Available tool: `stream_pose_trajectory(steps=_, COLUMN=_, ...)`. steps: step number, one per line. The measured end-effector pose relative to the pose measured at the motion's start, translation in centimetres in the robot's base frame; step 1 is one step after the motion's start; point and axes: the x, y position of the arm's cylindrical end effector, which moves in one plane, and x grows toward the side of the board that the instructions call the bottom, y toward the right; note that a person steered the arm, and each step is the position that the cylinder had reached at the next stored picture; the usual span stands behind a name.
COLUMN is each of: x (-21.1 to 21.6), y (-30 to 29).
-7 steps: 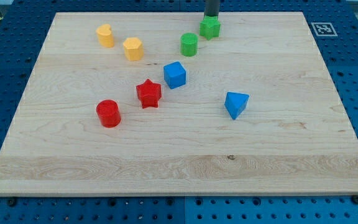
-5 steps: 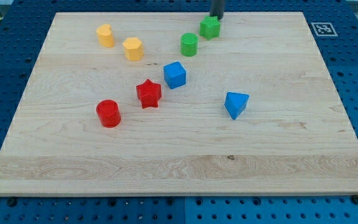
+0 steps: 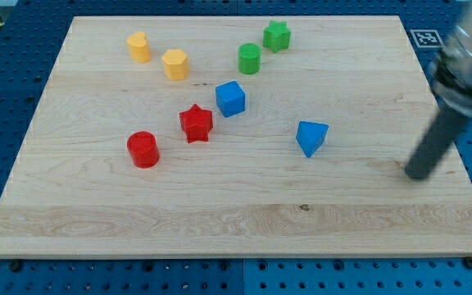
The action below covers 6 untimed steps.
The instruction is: Slightly push the blue cube towards the yellow hexagon
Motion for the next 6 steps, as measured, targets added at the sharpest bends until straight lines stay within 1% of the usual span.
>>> stream_pose_trajectory(steps=1, x=3.7, y=-2.4)
stream_pose_trajectory(steps=2, x=2.9, y=-9.7)
stream_pose_trajectory(steps=3, x=-1.3, y=-14.6)
stream_pose_trajectory(steps=4, x=-4.5, y=-18.5)
stream_pose_trajectory(steps=6, x=-8.2, y=-19.5)
